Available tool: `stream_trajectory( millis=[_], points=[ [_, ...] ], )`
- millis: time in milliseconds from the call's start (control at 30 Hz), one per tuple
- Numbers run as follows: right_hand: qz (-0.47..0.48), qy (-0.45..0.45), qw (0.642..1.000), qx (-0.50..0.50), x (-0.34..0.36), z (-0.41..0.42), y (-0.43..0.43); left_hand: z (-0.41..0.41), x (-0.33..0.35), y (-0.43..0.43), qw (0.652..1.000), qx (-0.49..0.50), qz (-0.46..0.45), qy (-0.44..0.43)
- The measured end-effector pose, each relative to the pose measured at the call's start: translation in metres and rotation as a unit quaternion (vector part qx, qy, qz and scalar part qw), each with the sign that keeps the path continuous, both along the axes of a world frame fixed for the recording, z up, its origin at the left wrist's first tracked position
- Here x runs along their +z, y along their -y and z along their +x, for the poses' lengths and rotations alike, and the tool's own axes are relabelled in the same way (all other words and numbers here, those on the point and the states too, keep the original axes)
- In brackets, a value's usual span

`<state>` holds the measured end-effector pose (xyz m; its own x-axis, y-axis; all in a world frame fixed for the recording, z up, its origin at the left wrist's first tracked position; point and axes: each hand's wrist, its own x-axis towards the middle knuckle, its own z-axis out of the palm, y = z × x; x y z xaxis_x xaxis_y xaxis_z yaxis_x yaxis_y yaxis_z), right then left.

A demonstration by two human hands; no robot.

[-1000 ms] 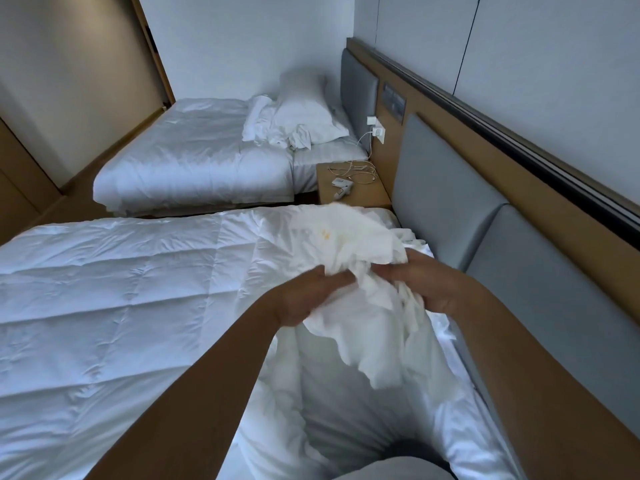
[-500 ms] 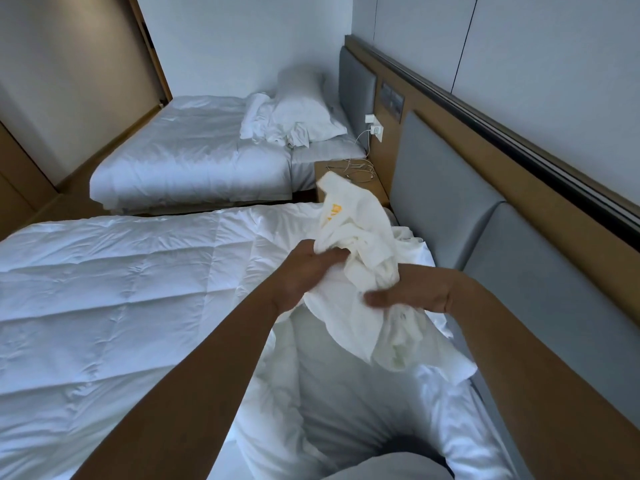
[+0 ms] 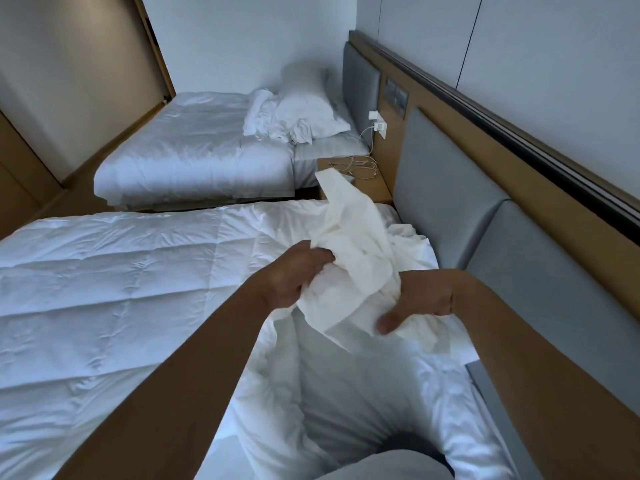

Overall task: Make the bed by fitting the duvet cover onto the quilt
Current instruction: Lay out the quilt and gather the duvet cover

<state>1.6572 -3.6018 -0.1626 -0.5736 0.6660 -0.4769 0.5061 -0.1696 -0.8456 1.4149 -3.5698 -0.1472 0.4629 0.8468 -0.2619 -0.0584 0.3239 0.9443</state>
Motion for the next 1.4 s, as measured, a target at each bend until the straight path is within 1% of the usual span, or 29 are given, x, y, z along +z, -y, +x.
stream_trajectory(
  millis=[33,100,133,167,233,267,300,333,400,433,467,533,567,600,633,700,733,767,800,867,900,967,1000,1067,1133,1167,1267,1333,1400],
  points=[
    [0.014,-0.024,0.999,-0.018,-0.001,-0.002,-0.002,0.003,0.001,0.0,1.0,0.011,0.003,-0.011],
    [0.029,-0.131,0.985,-0.107,0.002,-0.004,-0.009,0.004,-0.003,0.001,1.0,0.006,-0.007,-0.014],
    [0.027,-0.183,0.969,-0.166,0.004,-0.002,-0.013,0.001,-0.004,0.004,0.999,-0.026,-0.018,-0.011],
    [0.04,-0.206,0.953,-0.219,0.006,-0.001,-0.018,-0.003,-0.005,0.008,0.996,-0.081,-0.017,-0.021],
    [0.091,-0.182,0.944,-0.261,0.009,-0.003,-0.026,-0.003,-0.011,0.019,0.974,-0.205,0.026,-0.096],
    [0.116,-0.165,0.945,-0.258,0.009,-0.007,-0.027,0.002,-0.013,0.024,0.959,-0.243,0.049,-0.137],
    [0.136,-0.155,0.944,-0.257,0.01,-0.013,-0.026,0.007,-0.013,0.027,0.952,-0.254,0.058,-0.157],
    [0.147,-0.15,0.943,-0.258,0.011,-0.016,-0.025,0.011,-0.01,0.028,0.956,-0.243,0.054,-0.152],
    [0.138,-0.128,0.951,-0.245,0.012,-0.012,-0.019,0.01,-0.002,0.023,0.98,-0.178,0.032,-0.086],
    [0.11,-0.112,0.967,-0.202,0.012,-0.006,-0.014,0.007,0.004,0.017,0.989,-0.135,0.027,-0.046],
    [0.089,-0.074,0.983,-0.145,0.01,0.0,-0.011,0.004,0.012,0.012,0.994,-0.1,0.03,-0.018],
    [0.09,0.039,0.994,-0.04,0.006,0.003,-0.003,0.002,0.024,0.005,0.997,-0.067,0.048,-0.01],
    [0.089,0.047,0.995,-0.019,0.007,0.001,-0.001,0.004,0.026,0.004,0.996,-0.062,0.054,-0.017],
    [0.085,0.016,0.996,-0.016,0.008,-0.002,0.0,0.007,0.026,0.002,0.997,-0.055,0.053,-0.021],
    [0.085,-0.036,0.995,-0.033,0.012,-0.004,-0.001,0.009,0.024,0.001,0.998,-0.048,0.046,-0.018],
    [0.075,-0.156,0.979,-0.11,0.021,-0.003,-0.005,0.01,0.016,0.004,0.998,-0.058,0.011,-0.007],
    [0.08,-0.192,0.967,-0.145,0.023,-0.002,-0.008,0.009,0.013,0.009,0.997,-0.081,-0.01,-0.012],
    [0.099,-0.197,0.961,-0.169,0.025,-0.003,-0.01,0.008,0.01,0.014,0.993,-0.113,-0.024,-0.024],
    [0.125,-0.182,0.958,-0.186,0.026,-0.006,-0.012,0.009,0.006,0.019,0.988,-0.15,-0.025,-0.037],
    [0.179,-0.138,0.949,-0.218,0.025,-0.015,-0.016,0.01,-0.001,0.027,0.976,-0.211,0.005,-0.059],
    [0.199,-0.126,0.942,-0.238,0.026,-0.019,-0.016,0.01,-0.003,0.029,0.974,-0.218,0.019,-0.059],
    [0.198,-0.097,0.939,-0.264,0.029,-0.02,-0.015,0.006,0.0,0.029,0.984,-0.178,0.015,-0.024],
    [0.173,-0.064,0.95,-0.252,0.029,-0.017,-0.012,0.003,0.003,0.026,0.99,-0.142,0.005,0.006],
    [0.127,0.038,0.978,-0.159,0.028,-0.011,-0.003,0.0,0.01,0.015,0.996,-0.074,0.004,0.048],
    [0.105,0.11,0.987,-0.046,0.026,-0.012,0.005,0.002,0.016,0.007,0.997,-0.056,0.023,0.04],
    [0.093,0.122,0.988,-0.022,0.026,-0.013,0.006,0.005,0.017,0.005,0.998,-0.055,0.031,0.031],
    [0.087,0.095,0.991,-0.042,0.031,-0.012,0.005,0.01,0.015,0.0,0.999,-0.014,0.034,0.014],
    [0.104,0.061,0.989,-0.082,0.035,-0.006,0.004,0.006,0.012,-0.004,0.999,0.005,0.051,-0.01],
    [0.143,0.018,0.98,-0.138,0.041,-0.003,0.004,0.0,0.009,-0.003,0.996,-0.047,0.066,-0.031]
  ],
)
